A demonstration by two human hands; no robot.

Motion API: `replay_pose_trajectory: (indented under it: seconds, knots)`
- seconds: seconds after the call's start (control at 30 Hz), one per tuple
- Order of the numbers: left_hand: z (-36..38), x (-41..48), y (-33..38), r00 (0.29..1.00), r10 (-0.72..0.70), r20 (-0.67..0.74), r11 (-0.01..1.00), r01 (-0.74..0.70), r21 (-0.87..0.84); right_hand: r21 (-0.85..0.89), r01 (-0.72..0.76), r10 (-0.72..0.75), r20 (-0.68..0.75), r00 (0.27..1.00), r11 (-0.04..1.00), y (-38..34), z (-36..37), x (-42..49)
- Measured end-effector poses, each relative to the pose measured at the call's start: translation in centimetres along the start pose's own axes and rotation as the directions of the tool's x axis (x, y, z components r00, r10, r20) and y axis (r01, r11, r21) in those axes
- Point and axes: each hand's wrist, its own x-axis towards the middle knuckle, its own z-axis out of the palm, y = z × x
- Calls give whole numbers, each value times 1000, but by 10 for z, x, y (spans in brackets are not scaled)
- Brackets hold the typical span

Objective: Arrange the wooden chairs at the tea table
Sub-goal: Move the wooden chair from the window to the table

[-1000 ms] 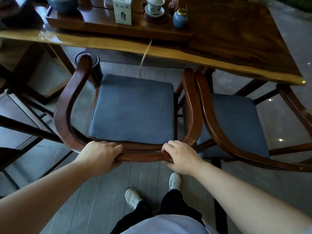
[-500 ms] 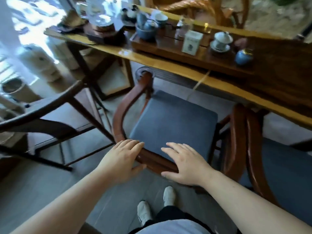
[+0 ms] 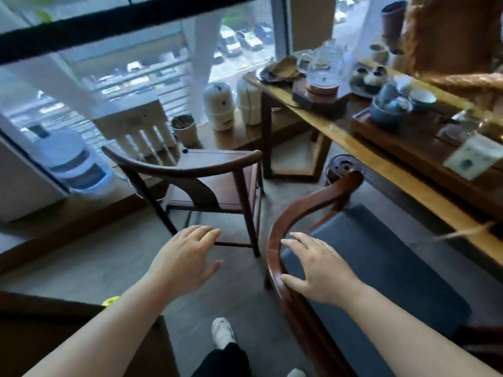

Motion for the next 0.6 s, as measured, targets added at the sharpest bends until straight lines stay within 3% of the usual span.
replay_pose_trajectory:
  seconds: [0.2, 0.37, 0.6]
  knots:
    - [-5, 17, -61, 989, -134, -65, 991, 132, -27, -20, 49, -48, 34, 998, 999, -15, -2, 72]
    - [7, 51, -126, 979, -192, -73, 976, 183, -114, -16, 7, -7, 8, 1000, 1000, -29, 4, 147]
    - [15, 94, -218, 991, -130, -35, 983, 124, -135, -41, 15, -16, -14, 1000, 999, -69, 9, 246]
